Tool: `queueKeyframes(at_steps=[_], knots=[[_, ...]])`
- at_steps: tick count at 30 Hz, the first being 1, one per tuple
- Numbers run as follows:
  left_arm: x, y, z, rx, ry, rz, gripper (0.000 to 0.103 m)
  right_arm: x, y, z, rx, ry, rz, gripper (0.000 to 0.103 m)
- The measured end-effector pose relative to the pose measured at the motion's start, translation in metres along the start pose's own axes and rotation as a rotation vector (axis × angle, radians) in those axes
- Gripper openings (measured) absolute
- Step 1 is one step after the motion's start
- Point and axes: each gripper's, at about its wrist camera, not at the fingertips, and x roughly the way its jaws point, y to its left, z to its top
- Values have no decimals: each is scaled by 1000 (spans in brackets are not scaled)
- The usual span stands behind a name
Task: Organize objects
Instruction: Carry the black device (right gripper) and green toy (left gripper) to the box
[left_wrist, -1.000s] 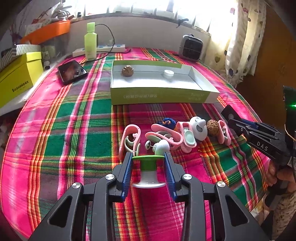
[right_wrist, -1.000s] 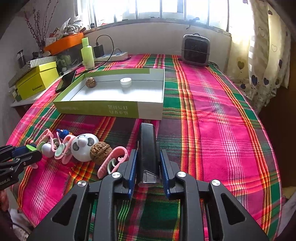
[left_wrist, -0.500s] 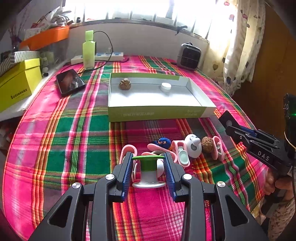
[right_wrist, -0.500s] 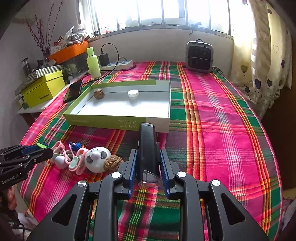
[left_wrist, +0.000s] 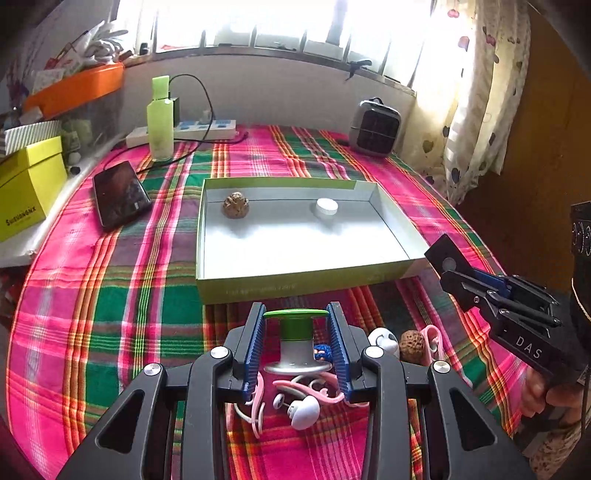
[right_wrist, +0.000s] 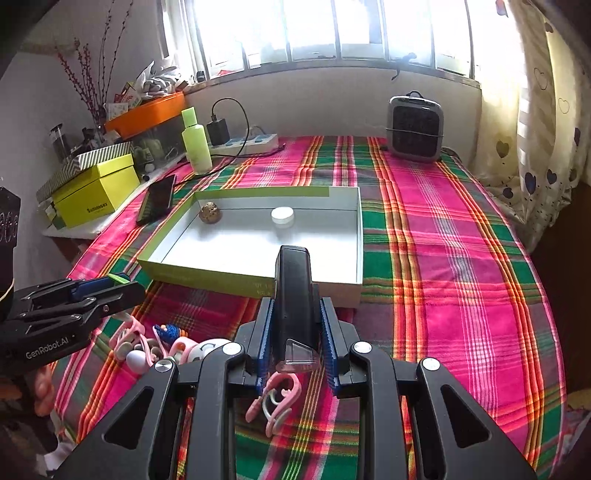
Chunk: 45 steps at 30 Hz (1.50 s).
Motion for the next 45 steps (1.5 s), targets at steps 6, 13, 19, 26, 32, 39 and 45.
queueKeyframes(at_steps=[6,13,19,26,32,39,45], knots=[[12,2,21,-3,-4,-3,32,13,3,16,-2,6,15,25],[34,8,48,-14,-1,-9,32,36,-1,34,14,34,31,25],[59,11,67,-16,25,-10,32,55,-5,48,15,48,17,25],[91,11,86,1,65,-9,32,85,-13,63,36,89,5,25],[114,16,100,-21,83,-6,32,105,-18,71,36,116,-15,25],[133,15,112,-20,95,7,32,121,-24,77,39,144,-29,25],[145,15,115,-18,114,9,32,132,-26,80,42,160,-26,25]])
